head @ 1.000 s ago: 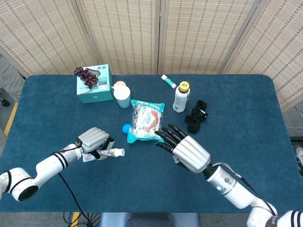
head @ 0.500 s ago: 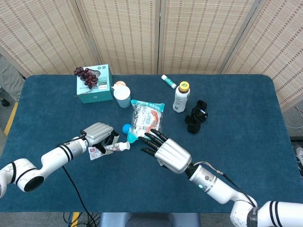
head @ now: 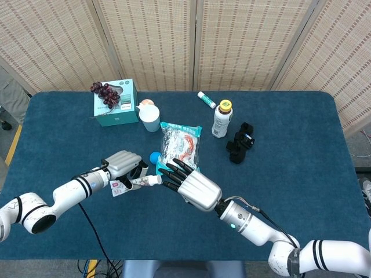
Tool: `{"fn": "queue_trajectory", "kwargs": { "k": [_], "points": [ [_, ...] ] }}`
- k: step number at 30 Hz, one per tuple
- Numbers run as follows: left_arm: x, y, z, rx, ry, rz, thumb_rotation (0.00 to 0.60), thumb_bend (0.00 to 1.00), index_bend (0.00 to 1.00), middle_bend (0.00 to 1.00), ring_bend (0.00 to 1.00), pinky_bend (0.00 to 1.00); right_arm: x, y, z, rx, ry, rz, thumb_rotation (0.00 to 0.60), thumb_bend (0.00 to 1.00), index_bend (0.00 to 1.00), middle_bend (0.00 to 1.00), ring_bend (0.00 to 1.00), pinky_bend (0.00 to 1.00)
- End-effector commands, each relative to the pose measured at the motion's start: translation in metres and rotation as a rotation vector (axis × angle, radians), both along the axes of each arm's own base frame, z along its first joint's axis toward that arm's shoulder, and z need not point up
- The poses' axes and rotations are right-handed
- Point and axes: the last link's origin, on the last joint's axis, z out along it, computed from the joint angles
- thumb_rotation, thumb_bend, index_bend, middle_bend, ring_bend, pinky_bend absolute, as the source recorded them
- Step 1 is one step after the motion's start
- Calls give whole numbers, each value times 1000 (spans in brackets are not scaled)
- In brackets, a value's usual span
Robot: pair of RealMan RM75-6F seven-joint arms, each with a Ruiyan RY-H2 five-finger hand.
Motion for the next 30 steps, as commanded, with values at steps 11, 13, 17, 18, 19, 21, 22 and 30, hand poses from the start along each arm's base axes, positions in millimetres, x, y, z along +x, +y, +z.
{"fn": "queue_trajectory", "kwargs": {
  "k": [11,13,17,18,19,21,22,30],
  "points": [
    [2,0,-1,-3,8,1,600,464,606,684,562,542,10,-5,-14,-16,34,38,598,918,260,73,0,0],
    [2,0,-2,-4,7,0,600,464,605,685,562,543,11,-5,-16,-20,38,41,598,919,260,73,0,0],
    [2,0,-2,-7,10,3,600,464,605,685,562,543,12,-7,-18,-29,41,47,598,919,260,73,0,0],
    [2,0,-2,-7,11,4,600,464,605,685,562,543,13,-7,-19,-30,43,48,597,918,260,73,0,0],
    [1,0,-2,-8,12,5,600,464,605,685,562,543,13,-7,-20,-31,43,49,597,918,260,73,0,0],
    [1,0,-2,-9,12,8,600,464,605,685,562,543,13,-8,-21,-32,47,49,596,918,260,73,0,0],
    [1,0,-2,-8,12,7,600,464,604,685,562,543,13,-9,-22,-33,50,49,596,919,260,73,0,0],
    [-3,0,1,-6,15,20,600,464,605,685,562,544,13,-13,-24,-44,62,39,598,918,260,73,0,0]
  ]
}}
